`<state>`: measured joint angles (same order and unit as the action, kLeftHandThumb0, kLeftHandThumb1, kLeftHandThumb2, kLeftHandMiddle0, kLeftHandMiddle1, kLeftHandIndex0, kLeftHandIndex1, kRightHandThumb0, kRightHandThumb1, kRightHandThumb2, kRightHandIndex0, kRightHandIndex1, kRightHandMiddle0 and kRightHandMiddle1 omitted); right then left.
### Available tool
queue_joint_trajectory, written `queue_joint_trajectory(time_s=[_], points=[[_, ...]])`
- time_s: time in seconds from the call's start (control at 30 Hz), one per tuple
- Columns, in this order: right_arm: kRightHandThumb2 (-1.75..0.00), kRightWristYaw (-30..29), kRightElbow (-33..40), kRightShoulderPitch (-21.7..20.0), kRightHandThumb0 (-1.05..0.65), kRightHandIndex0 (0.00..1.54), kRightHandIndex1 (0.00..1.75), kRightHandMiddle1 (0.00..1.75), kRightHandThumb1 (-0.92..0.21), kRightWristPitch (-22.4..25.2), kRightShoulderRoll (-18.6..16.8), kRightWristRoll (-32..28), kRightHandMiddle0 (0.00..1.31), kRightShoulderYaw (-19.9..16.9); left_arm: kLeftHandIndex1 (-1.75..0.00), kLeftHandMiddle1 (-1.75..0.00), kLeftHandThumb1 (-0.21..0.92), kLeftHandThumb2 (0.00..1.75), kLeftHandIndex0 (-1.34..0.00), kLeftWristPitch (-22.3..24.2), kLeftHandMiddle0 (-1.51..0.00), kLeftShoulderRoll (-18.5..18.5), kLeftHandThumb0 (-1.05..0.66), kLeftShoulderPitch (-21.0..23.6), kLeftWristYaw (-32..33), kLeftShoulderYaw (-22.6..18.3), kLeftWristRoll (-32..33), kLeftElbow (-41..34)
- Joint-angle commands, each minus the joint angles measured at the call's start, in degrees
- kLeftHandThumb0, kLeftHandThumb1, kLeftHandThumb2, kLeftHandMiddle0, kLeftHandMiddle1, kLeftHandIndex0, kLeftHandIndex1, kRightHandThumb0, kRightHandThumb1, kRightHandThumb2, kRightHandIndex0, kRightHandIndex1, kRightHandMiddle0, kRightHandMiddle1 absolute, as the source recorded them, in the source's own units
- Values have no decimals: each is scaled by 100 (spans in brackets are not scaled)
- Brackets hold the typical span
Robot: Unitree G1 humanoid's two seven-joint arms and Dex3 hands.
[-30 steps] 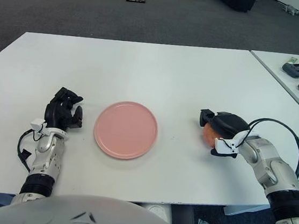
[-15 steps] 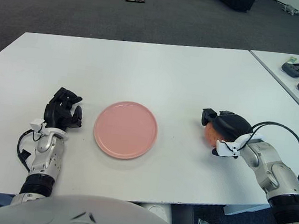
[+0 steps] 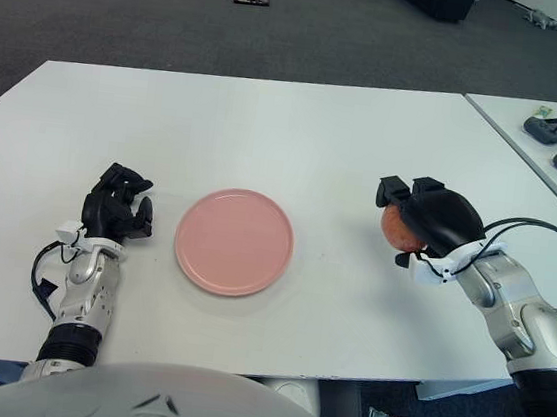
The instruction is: Put the apple into the plate.
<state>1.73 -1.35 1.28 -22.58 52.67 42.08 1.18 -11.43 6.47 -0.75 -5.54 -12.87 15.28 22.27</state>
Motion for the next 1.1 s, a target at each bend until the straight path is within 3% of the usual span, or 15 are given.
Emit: queue_joint_trajectory(time_s=[0.0,0.4,0.57,0.77,0.9,1.07], points=[[-148,-179,-59,-359,-53,128,175,175,-19,-147,-103,-99,72,-34,-165,-175,-8,175,-71,199,-94,24,-1,-205,73,-22,15,219],[-150,-166,-36,-1279,-53,128,175,175,-16,-586,-761,-313,73,313,-165,-175,-8,175,-71,165,-94,27,-1,-160,-54,-53,141,285],[-153,417,581,-1648,-54,129,175,175,-15,-534,-1056,-816,75,463,-164,-175,-9,175,-72,125,-94,3,-1,-138,-97,-40,162,331],[-155,1063,1269,-1640,-55,130,175,175,-13,-328,-1323,-1209,77,655,-165,-175,-8,175,-71,91,-94,2,-1,-135,-148,-27,174,339],[-156,1402,1378,-1891,-55,130,175,175,-12,-350,-1527,-1045,77,1020,-165,-175,-8,175,-71,66,-94,-14,-1,-136,-156,6,132,337],[-155,1648,1307,-2119,-55,131,175,175,-12,-458,-1611,-1076,77,1175,-165,-175,-8,175,-71,57,-94,-26,-1,-131,-120,25,103,348]])
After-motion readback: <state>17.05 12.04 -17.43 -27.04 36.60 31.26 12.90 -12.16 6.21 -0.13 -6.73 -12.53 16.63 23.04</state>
